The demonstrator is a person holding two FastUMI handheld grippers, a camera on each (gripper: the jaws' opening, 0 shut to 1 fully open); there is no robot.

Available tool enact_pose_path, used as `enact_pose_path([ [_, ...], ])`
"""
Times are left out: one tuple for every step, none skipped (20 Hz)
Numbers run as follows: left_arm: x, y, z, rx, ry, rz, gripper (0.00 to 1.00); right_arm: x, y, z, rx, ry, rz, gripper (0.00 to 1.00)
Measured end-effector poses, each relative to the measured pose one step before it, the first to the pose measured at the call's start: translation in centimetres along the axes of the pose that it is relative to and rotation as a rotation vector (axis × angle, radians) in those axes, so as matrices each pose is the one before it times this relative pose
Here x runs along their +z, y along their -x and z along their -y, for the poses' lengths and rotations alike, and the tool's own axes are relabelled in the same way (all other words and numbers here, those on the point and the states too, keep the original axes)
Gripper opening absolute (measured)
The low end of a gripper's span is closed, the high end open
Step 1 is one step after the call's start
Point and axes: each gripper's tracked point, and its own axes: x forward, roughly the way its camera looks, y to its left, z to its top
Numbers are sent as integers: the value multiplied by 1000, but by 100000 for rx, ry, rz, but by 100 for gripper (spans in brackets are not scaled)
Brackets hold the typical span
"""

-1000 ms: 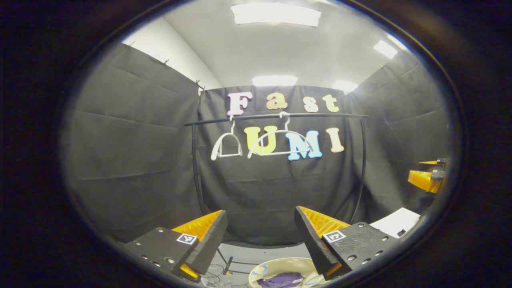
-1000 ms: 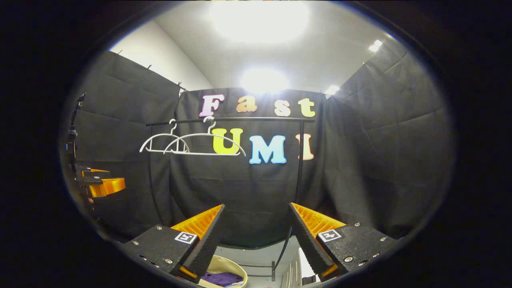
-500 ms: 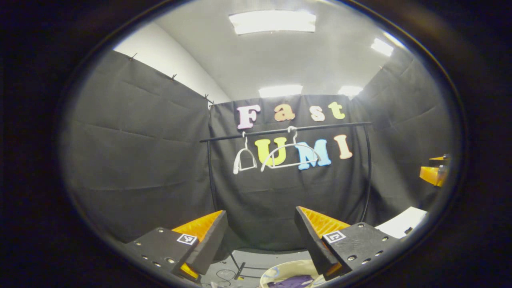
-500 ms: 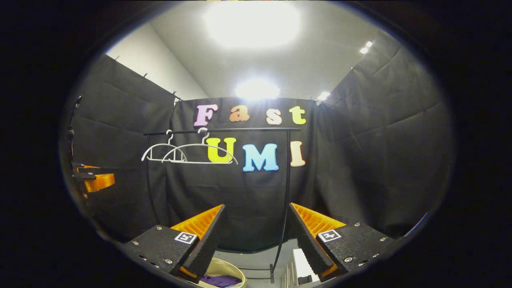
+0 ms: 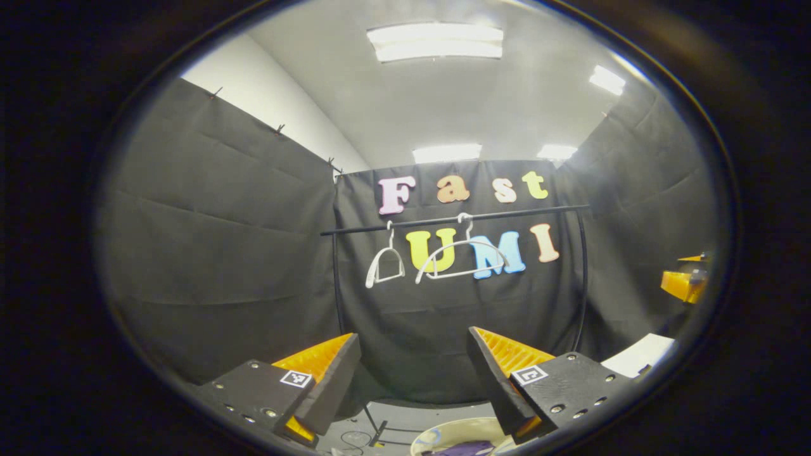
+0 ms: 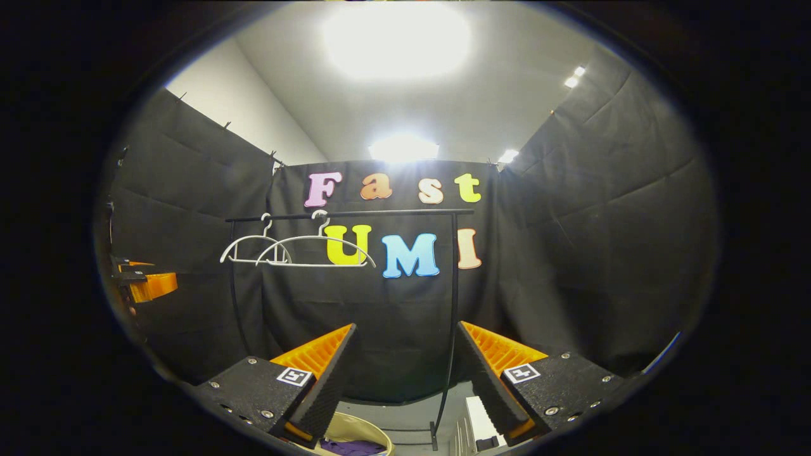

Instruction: Grasp the clothes on the hanger with both hands and then place them into the laundry hamper below.

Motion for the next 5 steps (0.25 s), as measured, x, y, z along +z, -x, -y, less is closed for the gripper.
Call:
enact_pose_path([
  [-22, 76, -195, 150, -2, -58, 100, 64, -210, -181, -5, -302, 130, 94],
  [54, -41, -148, 49, 121, -242, 100, 28, -91, -66, -357, -132, -186, 94],
  [103, 133, -301, -411, 286, -15, 100, 2, 3, 73, -385, 328, 134, 94],
  [-386, -1168, 604, -125, 227, 218, 97, 169, -61, -34, -444, 655, 322, 94],
  [169, -154, -75, 72, -29, 111, 97, 67, -79, -53, -151, 610, 296, 94],
])
